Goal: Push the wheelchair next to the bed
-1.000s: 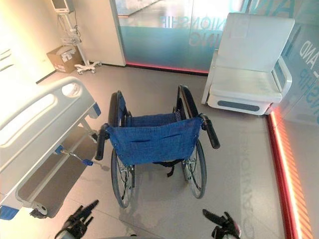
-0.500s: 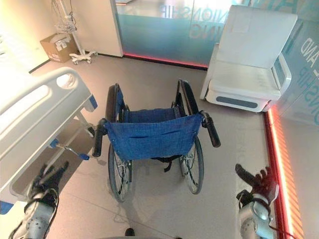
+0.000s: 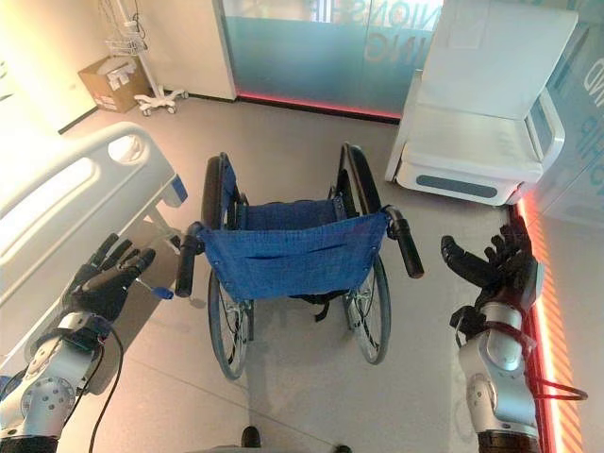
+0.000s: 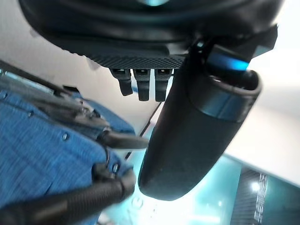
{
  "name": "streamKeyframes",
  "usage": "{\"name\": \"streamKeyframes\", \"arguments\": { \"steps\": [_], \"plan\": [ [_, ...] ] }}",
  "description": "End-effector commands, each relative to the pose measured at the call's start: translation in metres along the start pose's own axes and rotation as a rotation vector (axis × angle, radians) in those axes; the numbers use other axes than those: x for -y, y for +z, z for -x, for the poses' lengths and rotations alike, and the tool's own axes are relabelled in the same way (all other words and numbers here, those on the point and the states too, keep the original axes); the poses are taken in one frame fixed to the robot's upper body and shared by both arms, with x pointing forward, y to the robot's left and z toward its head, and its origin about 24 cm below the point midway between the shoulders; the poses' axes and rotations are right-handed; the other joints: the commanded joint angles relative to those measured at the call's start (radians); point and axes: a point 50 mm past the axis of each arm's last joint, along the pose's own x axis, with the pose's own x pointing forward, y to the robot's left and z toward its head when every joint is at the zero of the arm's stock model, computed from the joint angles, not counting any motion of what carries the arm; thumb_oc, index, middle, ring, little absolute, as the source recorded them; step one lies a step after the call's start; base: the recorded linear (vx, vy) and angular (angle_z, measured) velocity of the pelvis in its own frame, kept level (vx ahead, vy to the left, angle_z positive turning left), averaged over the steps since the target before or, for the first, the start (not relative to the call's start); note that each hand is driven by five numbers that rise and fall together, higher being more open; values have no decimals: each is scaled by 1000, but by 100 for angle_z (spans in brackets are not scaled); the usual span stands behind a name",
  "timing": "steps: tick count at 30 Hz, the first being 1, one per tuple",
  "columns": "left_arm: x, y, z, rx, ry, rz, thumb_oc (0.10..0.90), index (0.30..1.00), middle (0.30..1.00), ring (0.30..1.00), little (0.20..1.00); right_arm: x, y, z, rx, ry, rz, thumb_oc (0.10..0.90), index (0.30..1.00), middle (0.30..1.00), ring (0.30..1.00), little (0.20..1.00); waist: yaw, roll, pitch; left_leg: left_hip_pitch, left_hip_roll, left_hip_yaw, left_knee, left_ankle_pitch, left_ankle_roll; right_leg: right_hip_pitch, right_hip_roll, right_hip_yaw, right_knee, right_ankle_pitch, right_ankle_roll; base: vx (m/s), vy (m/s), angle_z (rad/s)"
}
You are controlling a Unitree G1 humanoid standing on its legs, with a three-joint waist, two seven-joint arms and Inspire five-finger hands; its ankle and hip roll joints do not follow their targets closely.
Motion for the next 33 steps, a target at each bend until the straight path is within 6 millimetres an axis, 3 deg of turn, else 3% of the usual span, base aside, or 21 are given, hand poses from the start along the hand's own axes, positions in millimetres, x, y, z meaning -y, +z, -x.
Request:
{"name": "streamKeyframes", "arguments": {
  "steps": [1, 12, 17, 23, 29, 33],
  "plan": [
    [38, 73, -2, 253, -243, -47, 800, 900, 900, 900, 900, -26, 82, -14, 359, 166, -66, 800, 900, 900, 900, 900, 2, -26, -46, 39, 3, 21, 4, -112, -26, -33, -15, 30, 1, 20, -2, 0, 0, 0],
    [73, 96, 17, 284, -498, -152, 800, 900, 900, 900, 900, -52, 101, 4, 334, 400, -228, 800, 900, 900, 900, 900, 5, -23, -43, 37, 3, 31, 4, -112, -30, -37, -17, 26, 1, 20, 2, 0, 0, 0],
    [83, 84, 21, 187, -585, -186, 800, 900, 900, 900, 900, -65, 95, 11, 253, 500, -274, 800, 900, 900, 900, 900, 4, -21, -38, 37, 4, 38, 4, -109, -31, -39, -17, 23, 1, 25, 5, 0, 0, 0],
    [82, 70, 22, 60, -592, -297, 800, 900, 900, 900, 900, -69, 93, 15, 196, 544, -274, 800, 900, 900, 900, 900, -1, -20, -31, 37, 4, 45, 4, -104, -30, -42, -16, 25, 1, 26, 8, 0, 0, 0],
    [78, 67, 21, -6, -559, -295, 800, 900, 900, 900, 900, -74, 90, 18, 149, 581, -269, 800, 900, 900, 900, 900, -5, -17, -24, 39, 4, 52, 4, -100, -30, -43, -14, 24, 1, 29, 10, 0, 0, 0],
    [71, 65, 21, -46, -531, -402, 800, 900, 900, 900, 900, -72, 90, 18, 156, 556, -179, 800, 900, 900, 900, 900, -4, -15, -19, 38, 5, 55, 4, -95, -32, -43, -14, 22, 1, 30, 11, 0, 0, 0]
  ]
}}
